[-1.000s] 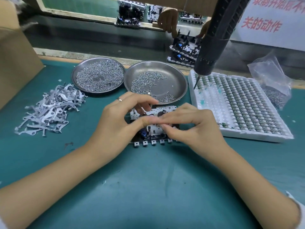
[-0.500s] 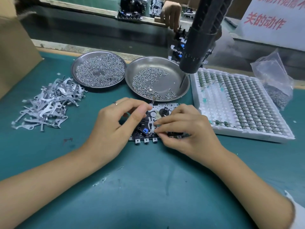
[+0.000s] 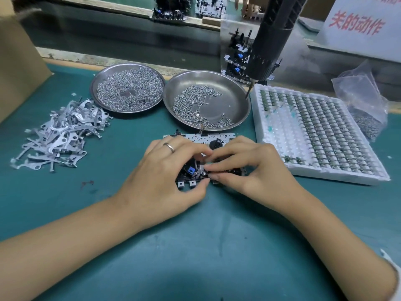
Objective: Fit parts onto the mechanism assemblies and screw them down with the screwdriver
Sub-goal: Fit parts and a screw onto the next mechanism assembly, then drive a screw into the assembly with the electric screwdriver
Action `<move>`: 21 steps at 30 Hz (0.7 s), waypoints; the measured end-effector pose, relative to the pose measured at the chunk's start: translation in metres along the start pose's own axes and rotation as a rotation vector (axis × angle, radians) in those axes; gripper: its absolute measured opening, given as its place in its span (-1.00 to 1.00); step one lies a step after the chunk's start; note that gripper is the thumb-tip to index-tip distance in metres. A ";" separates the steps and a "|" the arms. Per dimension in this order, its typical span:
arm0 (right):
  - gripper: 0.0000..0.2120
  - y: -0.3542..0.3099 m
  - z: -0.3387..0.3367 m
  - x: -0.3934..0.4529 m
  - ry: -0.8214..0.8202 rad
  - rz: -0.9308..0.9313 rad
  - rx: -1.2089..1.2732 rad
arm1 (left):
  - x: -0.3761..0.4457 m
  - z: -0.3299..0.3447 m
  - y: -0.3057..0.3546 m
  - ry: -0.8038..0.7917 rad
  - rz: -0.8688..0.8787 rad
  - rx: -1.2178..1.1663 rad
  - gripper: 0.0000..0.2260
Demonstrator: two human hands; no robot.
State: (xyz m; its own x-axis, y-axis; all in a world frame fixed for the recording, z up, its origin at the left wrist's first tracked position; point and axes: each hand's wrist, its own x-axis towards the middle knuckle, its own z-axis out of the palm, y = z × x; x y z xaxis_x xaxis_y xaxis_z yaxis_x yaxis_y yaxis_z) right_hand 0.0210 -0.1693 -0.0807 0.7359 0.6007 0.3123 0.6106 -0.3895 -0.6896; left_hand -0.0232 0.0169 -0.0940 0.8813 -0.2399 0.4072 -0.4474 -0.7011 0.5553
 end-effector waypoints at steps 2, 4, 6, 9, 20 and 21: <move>-0.84 -0.001 -0.001 0.000 0.000 0.016 0.017 | 0.000 0.001 0.003 0.015 -0.031 -0.014 -0.64; -0.83 -0.002 -0.002 0.000 0.000 0.043 0.042 | 0.001 0.003 0.004 0.034 -0.047 -0.018 -0.67; -0.82 -0.003 -0.002 0.000 -0.003 0.063 0.058 | 0.001 0.004 0.005 0.044 -0.054 -0.013 -0.68; -0.79 -0.004 -0.003 -0.001 -0.012 0.069 0.066 | 0.002 0.004 0.004 0.040 -0.058 -0.025 -0.69; -0.45 -0.032 -0.049 0.039 0.947 0.078 0.028 | 0.002 0.002 0.001 0.093 -0.037 -0.101 -0.81; -0.37 -0.036 -0.055 0.049 0.905 0.106 0.065 | 0.003 0.002 0.001 0.101 -0.037 -0.107 -0.81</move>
State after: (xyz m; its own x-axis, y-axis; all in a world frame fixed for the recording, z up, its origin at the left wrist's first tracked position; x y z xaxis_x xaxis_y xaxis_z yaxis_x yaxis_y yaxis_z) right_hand 0.0508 -0.1647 -0.0042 0.7522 -0.2233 0.6199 0.5295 -0.3550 -0.7704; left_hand -0.0208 0.0143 -0.0936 0.8800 -0.1427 0.4531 -0.4335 -0.6314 0.6430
